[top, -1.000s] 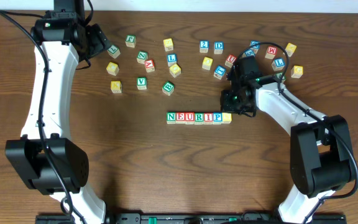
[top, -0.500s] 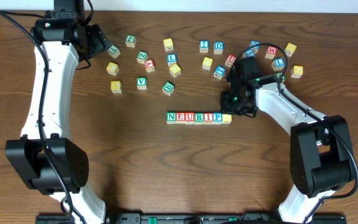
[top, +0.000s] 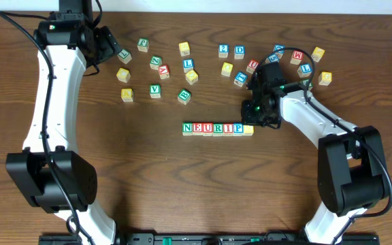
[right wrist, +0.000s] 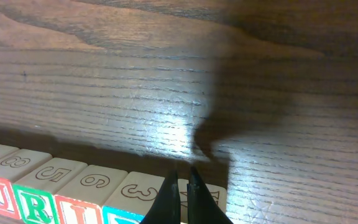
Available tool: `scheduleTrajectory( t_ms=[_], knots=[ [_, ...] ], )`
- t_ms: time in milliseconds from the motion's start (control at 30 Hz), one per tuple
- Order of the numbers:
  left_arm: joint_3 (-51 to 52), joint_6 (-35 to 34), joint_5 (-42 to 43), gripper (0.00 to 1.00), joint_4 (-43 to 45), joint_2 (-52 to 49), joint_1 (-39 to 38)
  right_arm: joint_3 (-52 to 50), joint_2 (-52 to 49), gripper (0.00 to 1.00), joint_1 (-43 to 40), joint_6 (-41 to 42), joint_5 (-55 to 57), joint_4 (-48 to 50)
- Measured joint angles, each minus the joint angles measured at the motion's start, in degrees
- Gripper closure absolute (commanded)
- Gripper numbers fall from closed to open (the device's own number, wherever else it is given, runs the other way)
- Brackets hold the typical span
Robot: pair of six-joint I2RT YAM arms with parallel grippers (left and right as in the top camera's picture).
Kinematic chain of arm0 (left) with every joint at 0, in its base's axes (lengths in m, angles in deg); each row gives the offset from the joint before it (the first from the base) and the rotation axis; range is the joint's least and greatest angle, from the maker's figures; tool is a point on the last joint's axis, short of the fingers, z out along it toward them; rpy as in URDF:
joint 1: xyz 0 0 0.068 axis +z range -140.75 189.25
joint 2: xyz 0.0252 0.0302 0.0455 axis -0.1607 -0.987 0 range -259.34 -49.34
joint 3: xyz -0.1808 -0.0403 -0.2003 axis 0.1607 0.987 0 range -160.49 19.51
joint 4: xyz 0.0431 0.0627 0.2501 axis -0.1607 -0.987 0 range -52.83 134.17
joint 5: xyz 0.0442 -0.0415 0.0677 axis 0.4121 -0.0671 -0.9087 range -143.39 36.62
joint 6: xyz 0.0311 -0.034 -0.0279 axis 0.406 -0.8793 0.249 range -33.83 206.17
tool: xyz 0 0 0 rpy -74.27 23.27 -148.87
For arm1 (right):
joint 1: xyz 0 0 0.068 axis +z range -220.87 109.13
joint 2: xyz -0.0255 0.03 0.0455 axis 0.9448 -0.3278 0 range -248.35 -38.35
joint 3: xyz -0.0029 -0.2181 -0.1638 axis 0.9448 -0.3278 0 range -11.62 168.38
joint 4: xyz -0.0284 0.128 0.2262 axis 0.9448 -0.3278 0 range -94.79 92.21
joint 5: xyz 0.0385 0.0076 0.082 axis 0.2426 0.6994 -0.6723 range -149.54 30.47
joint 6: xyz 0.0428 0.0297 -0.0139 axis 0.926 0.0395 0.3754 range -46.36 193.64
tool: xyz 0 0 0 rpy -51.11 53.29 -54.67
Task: Spell out NEURIPS
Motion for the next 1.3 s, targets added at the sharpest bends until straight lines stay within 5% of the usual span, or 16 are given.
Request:
scheduleTrajectory(
  t_ms=[733, 1300],
  knots=[
    [0.0, 0.0, 0.0, 0.02, 0.0, 0.0, 0.0, 7.7, 0.7, 0.99, -3.2, -3.5, 0.0, -1.1],
    [0.0, 0.0, 0.0, 0.02, 0.0, 0.0, 0.0, 9.4, 16.2, 0.98, -6.1, -5.7, 0.0, -4.4]
  ],
)
